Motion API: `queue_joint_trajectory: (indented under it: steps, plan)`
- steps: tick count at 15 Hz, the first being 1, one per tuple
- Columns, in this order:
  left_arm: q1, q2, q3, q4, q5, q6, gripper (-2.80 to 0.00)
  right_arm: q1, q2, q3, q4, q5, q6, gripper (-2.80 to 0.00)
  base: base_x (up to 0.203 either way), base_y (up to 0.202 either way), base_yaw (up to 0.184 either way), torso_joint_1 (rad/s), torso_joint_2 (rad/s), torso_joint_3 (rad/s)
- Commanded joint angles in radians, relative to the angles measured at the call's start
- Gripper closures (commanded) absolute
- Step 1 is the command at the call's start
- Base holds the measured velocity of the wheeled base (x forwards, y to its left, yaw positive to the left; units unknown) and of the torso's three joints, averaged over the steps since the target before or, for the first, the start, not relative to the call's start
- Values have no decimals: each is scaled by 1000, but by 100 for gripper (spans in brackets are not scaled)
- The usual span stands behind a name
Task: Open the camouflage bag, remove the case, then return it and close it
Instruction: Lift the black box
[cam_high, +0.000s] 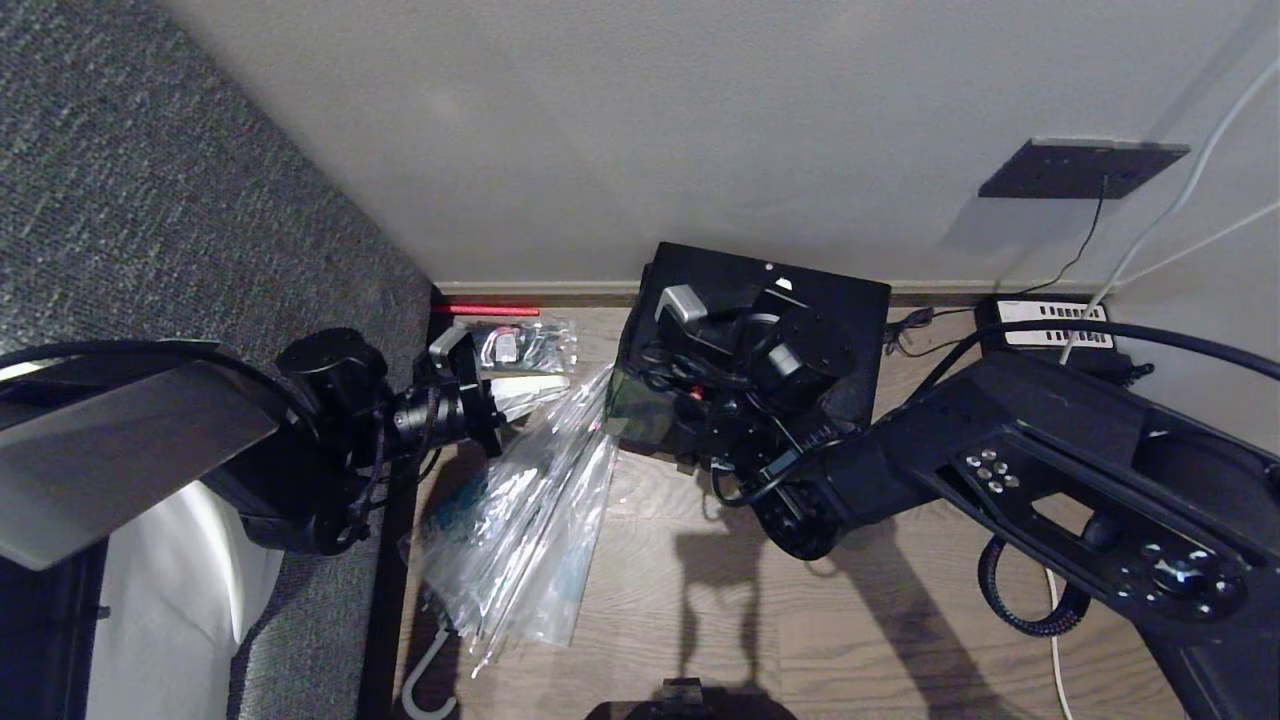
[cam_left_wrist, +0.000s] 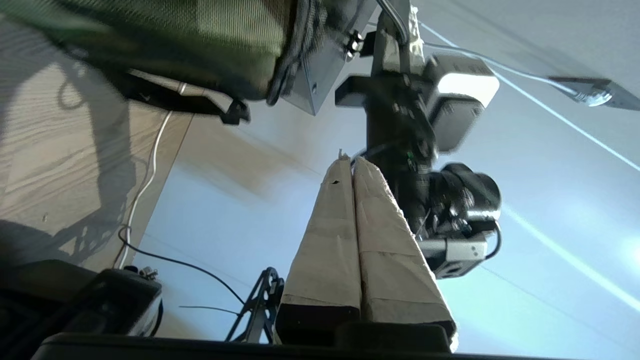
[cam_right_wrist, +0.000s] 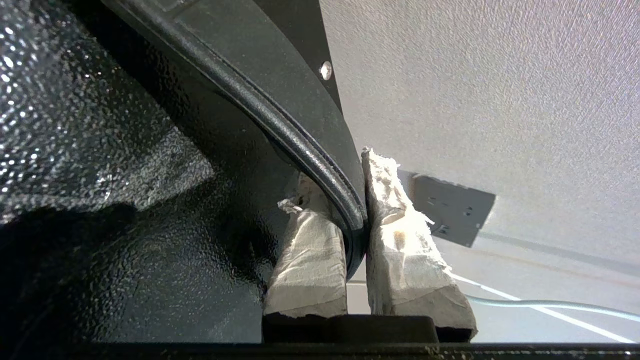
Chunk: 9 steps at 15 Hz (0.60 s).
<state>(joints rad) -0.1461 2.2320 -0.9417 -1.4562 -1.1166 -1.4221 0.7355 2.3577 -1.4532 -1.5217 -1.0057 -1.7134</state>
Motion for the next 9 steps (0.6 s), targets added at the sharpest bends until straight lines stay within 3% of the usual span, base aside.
queue_joint_trajectory:
  steps: [1, 4, 9]
  plan:
    - [-18, 34, -41, -10, -5, -10, 0, 7, -1, 13, -8, -5, -2, 0, 0, 0, 0, 0, 0, 0]
    - [-45, 73, -111, -27, -3, -42, 0, 13, -1, 23, -8, -6, 7, 0, 0, 0, 0, 0, 0, 0]
    - [-46, 115, -133, -55, -18, -38, 0, 13, 2, 31, -8, -17, 24, 0, 0, 0, 0, 0, 0, 0]
